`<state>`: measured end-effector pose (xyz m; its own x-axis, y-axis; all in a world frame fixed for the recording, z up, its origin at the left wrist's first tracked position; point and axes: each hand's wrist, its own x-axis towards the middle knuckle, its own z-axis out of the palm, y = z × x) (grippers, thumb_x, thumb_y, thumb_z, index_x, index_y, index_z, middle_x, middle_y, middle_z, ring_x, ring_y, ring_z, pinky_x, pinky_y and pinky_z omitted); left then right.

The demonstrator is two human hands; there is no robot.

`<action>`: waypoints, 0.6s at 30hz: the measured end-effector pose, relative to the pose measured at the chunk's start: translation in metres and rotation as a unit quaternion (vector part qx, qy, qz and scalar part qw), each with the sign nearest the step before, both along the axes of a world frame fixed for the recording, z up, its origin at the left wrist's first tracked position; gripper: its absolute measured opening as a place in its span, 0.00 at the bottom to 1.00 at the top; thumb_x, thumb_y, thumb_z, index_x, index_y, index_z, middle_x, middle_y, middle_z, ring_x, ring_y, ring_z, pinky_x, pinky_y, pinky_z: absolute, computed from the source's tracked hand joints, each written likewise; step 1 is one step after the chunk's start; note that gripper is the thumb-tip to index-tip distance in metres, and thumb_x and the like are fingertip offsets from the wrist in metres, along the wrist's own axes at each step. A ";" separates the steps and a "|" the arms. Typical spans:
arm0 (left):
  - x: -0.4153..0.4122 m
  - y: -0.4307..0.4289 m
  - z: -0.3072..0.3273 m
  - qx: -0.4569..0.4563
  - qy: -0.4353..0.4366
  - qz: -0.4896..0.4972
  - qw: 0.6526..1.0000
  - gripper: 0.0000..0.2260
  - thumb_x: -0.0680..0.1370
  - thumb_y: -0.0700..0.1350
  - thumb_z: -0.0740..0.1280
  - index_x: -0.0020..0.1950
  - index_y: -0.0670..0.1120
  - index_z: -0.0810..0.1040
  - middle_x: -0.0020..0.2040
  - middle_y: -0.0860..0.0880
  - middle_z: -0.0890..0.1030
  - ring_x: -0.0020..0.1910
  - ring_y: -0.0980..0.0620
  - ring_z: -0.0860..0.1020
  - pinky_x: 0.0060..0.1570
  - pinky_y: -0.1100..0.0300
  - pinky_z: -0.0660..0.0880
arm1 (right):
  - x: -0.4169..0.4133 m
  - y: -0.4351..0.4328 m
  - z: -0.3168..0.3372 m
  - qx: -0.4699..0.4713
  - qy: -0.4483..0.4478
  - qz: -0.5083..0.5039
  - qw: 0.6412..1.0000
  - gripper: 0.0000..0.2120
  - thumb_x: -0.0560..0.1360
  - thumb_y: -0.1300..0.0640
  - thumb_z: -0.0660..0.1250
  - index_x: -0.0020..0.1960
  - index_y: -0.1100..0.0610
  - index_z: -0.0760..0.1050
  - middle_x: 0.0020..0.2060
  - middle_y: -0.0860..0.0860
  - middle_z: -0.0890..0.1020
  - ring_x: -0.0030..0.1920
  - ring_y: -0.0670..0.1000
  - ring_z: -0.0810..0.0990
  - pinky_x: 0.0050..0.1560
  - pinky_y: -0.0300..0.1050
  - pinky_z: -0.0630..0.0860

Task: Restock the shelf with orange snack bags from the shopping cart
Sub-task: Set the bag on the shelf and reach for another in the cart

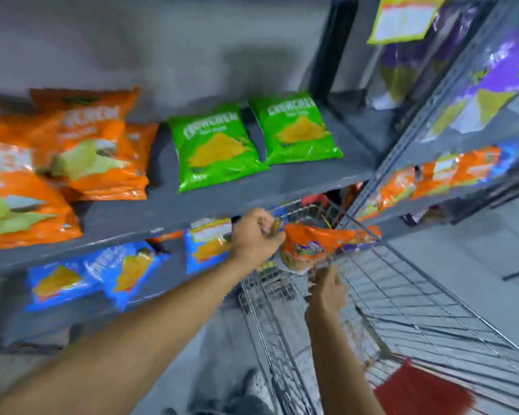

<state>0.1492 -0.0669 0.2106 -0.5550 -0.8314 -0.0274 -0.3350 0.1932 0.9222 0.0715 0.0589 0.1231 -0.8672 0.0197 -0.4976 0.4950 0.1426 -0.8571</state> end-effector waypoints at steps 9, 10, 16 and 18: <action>-0.133 0.007 -0.209 0.326 -0.158 0.161 0.918 0.32 0.68 0.35 0.74 0.69 0.40 0.64 0.68 0.43 0.71 0.62 0.48 0.73 0.64 0.55 0.71 | -0.099 -0.003 -0.153 0.161 0.004 0.228 0.960 0.32 0.62 0.54 0.75 0.64 0.59 0.70 0.57 0.58 0.77 0.58 0.59 0.77 0.60 0.56 0.75; -0.137 0.002 -0.224 0.321 -0.182 0.167 0.914 0.31 0.66 0.36 0.74 0.66 0.41 0.66 0.67 0.42 0.72 0.62 0.46 0.73 0.65 0.52 0.72 | -0.113 -0.007 -0.163 0.159 0.007 0.268 0.950 0.34 0.63 0.58 0.76 0.66 0.57 0.68 0.58 0.54 0.75 0.57 0.56 0.75 0.57 0.53 0.75; -0.161 -0.014 -0.252 0.222 -0.199 0.080 0.951 0.08 0.74 0.47 0.67 0.46 0.43 0.76 0.51 0.43 0.80 0.59 0.41 0.76 0.64 0.46 0.71 | -0.181 -0.036 -0.209 0.086 0.028 0.406 0.910 0.37 0.57 0.66 0.79 0.63 0.57 0.71 0.56 0.55 0.82 0.57 0.58 0.80 0.51 0.54 0.82; -0.167 -0.014 -0.254 0.212 -0.179 0.110 0.954 0.05 0.76 0.45 0.64 0.40 0.51 0.71 0.53 0.44 0.80 0.58 0.42 0.76 0.64 0.48 0.71 | -0.185 -0.033 -0.205 0.111 0.049 0.412 0.903 0.34 0.59 0.65 0.80 0.62 0.58 0.72 0.55 0.53 0.82 0.55 0.54 0.80 0.56 0.56 0.79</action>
<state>-0.0181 -0.0812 -0.0434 -0.2608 -0.7986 -0.5424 -0.6326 -0.2831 0.7209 -0.1133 0.0259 -0.0817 -0.6720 -0.5626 -0.4816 0.0664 0.6019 -0.7958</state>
